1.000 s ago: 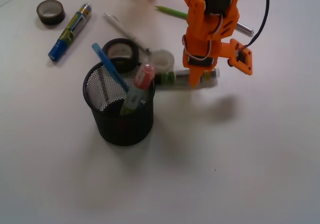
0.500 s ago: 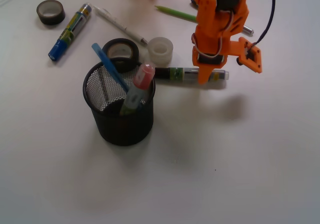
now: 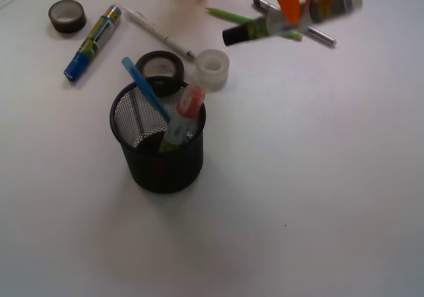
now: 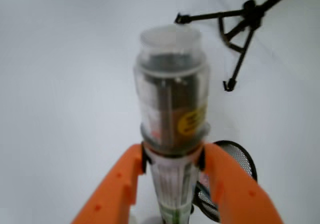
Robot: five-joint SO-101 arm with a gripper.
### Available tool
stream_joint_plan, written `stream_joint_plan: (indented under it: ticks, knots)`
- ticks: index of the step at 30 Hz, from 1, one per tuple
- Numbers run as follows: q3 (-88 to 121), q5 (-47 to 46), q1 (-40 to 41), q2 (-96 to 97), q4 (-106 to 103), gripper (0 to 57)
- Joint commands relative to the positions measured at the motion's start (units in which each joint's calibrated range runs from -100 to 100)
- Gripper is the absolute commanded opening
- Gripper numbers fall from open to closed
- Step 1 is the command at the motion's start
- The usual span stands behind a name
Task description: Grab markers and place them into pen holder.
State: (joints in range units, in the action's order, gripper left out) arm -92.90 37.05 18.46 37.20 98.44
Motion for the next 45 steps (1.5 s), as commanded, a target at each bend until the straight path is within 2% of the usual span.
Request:
stream_joint_plan:
  ticks: [1,8,14,23,29,38,45]
  knots:
    - [-6.37,3.27,-4.89,-3.75,-5.01,0.5]
    - [-6.01,5.52,-15.28,-3.58,-17.69,0.5]
    - [-6.19,9.13,-21.94,1.52,-19.18,0.5]
    - [-6.37,8.74,-20.82,6.28,-8.59,0.5]
    - [-6.28,5.81,-20.14,8.24,-13.41,0.5]
    - [-6.37,11.62,-15.81,13.85,-23.12,0.5]
    - [-6.37,12.50,-17.00,13.51,-21.98,0.6]
